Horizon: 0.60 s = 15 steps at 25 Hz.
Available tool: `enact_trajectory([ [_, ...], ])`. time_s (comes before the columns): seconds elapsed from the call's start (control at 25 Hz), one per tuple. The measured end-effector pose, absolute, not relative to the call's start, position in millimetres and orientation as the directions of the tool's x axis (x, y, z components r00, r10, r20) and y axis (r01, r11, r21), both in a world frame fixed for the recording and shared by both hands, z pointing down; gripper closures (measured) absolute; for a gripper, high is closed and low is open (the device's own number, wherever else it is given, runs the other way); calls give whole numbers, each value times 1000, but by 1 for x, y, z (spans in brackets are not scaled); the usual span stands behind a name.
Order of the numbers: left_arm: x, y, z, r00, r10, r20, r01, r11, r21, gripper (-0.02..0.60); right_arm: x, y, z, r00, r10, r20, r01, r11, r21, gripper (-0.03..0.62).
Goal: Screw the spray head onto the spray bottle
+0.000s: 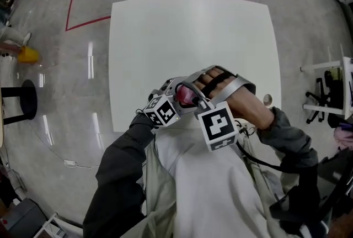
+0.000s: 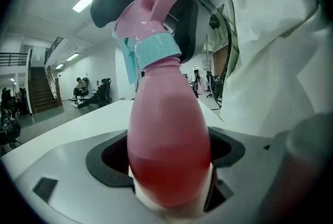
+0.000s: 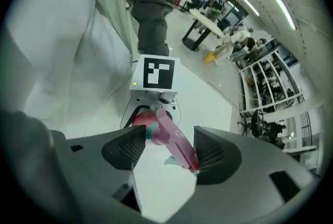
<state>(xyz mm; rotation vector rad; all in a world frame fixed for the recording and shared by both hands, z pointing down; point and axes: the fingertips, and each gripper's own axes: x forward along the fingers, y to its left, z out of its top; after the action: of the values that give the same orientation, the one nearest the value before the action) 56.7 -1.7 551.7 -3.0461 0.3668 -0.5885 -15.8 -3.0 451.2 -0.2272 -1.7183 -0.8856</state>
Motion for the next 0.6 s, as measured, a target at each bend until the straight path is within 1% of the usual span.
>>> enact_trajectory([
  [0.04,58,-2,551,901,-240,361,-234,-970,-60,158,-15,-3,451,-313,-318,895,562,697,444,312],
  [0.12,59,-4,551,900,-270,341,-268,-962,-54,158,-14,-2,448,-328,-361,873,516,706,485,312],
  [0.28,57,-10,549,899,-327,290,-335,-942,-25,158,-8,1,421,-510,-364,780,316,763,563,312],
  [0.36,55,-13,549,900,-336,277,-346,-938,-11,158,-6,-1,404,-608,-331,721,218,805,553,312],
  [0.44,54,-13,550,901,-338,273,-350,-937,-3,158,-5,-2,398,-677,-259,688,146,870,471,312],
  [0.48,54,-13,549,901,-338,273,-350,-937,-3,158,-4,-3,399,-692,-231,684,132,891,435,312],
  [0.52,55,-13,549,900,-337,275,-349,-937,-5,158,-1,-5,402,-693,-221,686,135,895,425,324],
  [0.56,56,-12,549,900,-336,278,-348,-938,-9,158,2,-7,405,-682,-232,693,153,882,446,369],
  [0.6,57,-12,549,899,-335,281,-346,-938,-12,158,5,-8,409,-663,-261,702,183,852,490,472],
])
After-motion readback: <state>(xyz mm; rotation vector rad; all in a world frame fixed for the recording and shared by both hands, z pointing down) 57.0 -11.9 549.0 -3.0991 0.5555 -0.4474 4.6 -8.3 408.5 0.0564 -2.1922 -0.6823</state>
